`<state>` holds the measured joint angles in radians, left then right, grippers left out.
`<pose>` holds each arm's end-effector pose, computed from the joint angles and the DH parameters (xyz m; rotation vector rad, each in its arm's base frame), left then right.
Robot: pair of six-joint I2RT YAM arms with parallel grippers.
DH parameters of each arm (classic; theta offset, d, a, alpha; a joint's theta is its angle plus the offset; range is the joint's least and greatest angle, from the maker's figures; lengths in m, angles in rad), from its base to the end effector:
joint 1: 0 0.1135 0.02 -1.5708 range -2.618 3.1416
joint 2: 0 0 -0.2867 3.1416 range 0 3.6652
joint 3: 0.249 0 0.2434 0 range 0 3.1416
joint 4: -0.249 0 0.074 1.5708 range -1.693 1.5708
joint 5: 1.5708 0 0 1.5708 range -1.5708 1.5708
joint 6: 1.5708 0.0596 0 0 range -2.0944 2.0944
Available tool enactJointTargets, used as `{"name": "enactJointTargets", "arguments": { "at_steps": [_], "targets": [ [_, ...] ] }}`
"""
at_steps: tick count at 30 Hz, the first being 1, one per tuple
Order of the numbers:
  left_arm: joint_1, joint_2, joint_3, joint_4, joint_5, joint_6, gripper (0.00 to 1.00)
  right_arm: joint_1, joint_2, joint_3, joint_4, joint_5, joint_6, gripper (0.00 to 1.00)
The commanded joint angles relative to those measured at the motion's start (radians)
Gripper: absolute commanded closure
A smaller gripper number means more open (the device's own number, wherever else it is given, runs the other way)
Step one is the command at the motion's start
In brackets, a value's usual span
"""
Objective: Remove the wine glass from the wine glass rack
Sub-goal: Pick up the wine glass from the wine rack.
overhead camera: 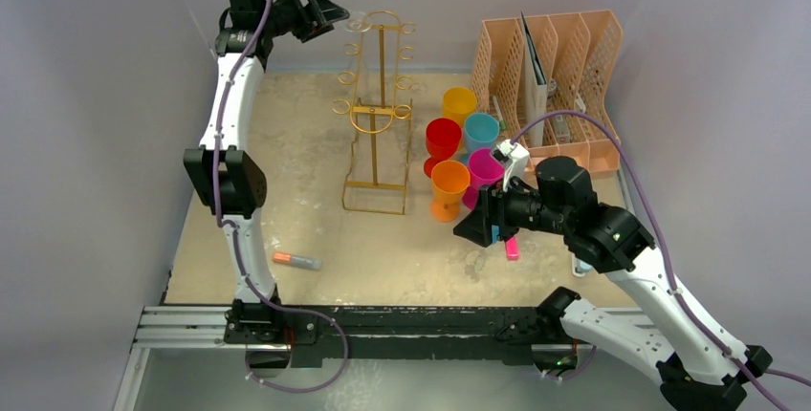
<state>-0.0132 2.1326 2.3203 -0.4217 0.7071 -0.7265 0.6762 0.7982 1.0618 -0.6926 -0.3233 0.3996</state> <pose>0.5088 -0.0454 0.4314 -0.1388 1.8964 -1.1493 0.1057 0.1091 0.3839 -0.5102 2.0613 0.9907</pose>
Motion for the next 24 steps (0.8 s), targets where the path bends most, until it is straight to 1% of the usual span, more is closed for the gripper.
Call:
{"name": "enactJointTargets", "arguments": {
  "at_steps": [1,3,6,7,8,9,12,17,20,24],
  "targets": [
    [0.005,0.022,0.057,0.083,0.040,-0.059,0.35,0.003,-0.001,0.039,0.016,0.023,-0.014,0.35],
    [0.005,0.037,0.057,0.106,0.065,-0.077,0.37,0.003,0.000,0.034,0.019,0.026,-0.013,0.35],
    [0.006,0.058,0.055,0.175,0.143,-0.117,0.43,0.003,0.002,0.033,0.019,0.027,-0.013,0.35],
    [0.007,0.065,0.057,0.197,0.174,-0.130,0.46,0.003,0.004,0.035,0.017,0.027,-0.013,0.35],
    [0.006,0.070,0.066,0.196,0.189,-0.131,0.50,0.003,0.003,0.036,0.013,0.029,-0.016,0.35],
    [0.004,0.074,0.073,0.188,0.198,-0.126,0.52,0.004,0.004,0.035,0.008,0.032,-0.015,0.35],
    [0.004,0.072,0.077,0.170,0.214,-0.106,0.55,0.004,-0.003,0.025,0.008,0.036,-0.015,0.35],
    [0.004,0.100,0.116,0.117,0.206,-0.091,0.64,0.003,-0.003,0.021,0.016,0.037,-0.014,0.35],
    [-0.001,0.112,0.132,0.117,0.195,-0.097,0.70,0.003,0.001,0.025,0.015,0.038,-0.015,0.35],
    [-0.008,0.128,0.154,0.124,0.192,-0.110,0.74,0.003,-0.003,0.026,0.014,0.044,-0.015,0.35]
  ]
}}
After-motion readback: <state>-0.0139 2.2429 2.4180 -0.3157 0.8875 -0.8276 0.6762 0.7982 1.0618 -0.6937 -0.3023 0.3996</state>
